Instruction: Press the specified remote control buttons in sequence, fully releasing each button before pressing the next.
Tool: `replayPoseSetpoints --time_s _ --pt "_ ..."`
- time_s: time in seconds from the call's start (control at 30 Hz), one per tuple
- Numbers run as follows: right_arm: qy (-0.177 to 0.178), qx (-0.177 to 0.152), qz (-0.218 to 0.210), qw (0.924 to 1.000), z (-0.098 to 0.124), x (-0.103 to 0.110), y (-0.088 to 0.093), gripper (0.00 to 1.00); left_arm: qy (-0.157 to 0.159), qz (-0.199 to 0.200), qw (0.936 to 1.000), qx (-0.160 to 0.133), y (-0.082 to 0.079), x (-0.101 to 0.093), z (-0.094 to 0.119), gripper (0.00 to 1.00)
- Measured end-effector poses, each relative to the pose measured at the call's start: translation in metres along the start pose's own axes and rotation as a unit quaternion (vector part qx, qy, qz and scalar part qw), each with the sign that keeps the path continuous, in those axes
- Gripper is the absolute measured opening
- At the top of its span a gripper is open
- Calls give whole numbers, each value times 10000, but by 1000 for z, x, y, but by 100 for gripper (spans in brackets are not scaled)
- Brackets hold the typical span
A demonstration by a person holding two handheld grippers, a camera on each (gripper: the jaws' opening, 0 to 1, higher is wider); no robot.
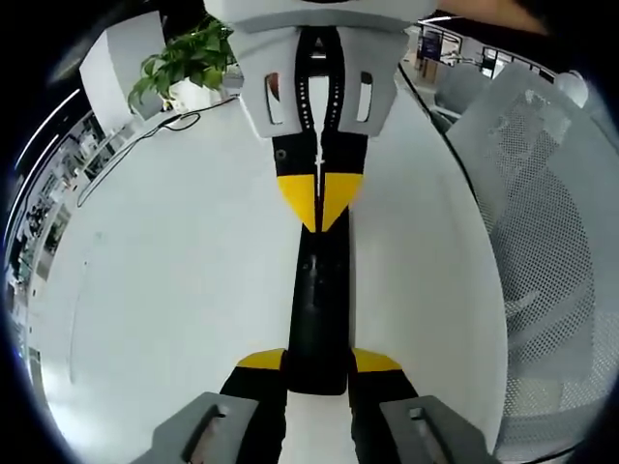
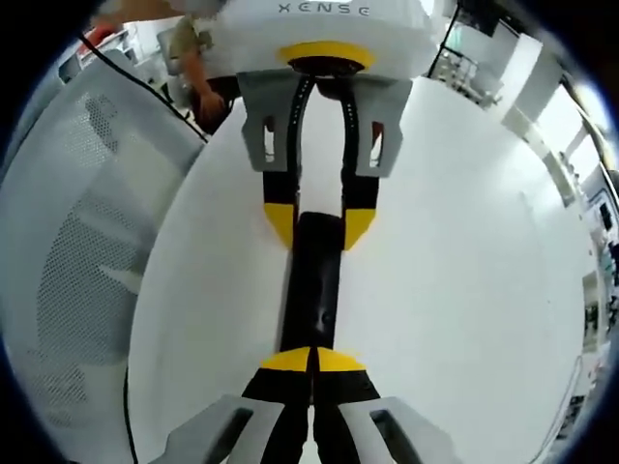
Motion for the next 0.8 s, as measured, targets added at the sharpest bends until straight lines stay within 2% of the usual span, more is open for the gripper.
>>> replayPoseSetpoints --time_s 0.5,0.8 --pt "44 -7 14 10000 6 0 -2 0 -18 -19 10000 11 0 0 0 23" --pt "117 -113 -17 9999 13 -8 -8 0 -22 -40 10000 23 0 0 1 23"
Point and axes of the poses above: the point that each gripper's makers call its tool centre point, and the gripper's own axes: z roughly backward along the fingers, x roughly to its left, y roughly out of its underside, the point moved 8 cm from there along z, roughly backward along the fingers, and after that the axes turned 1 degree about x, right-handed, at the moved point
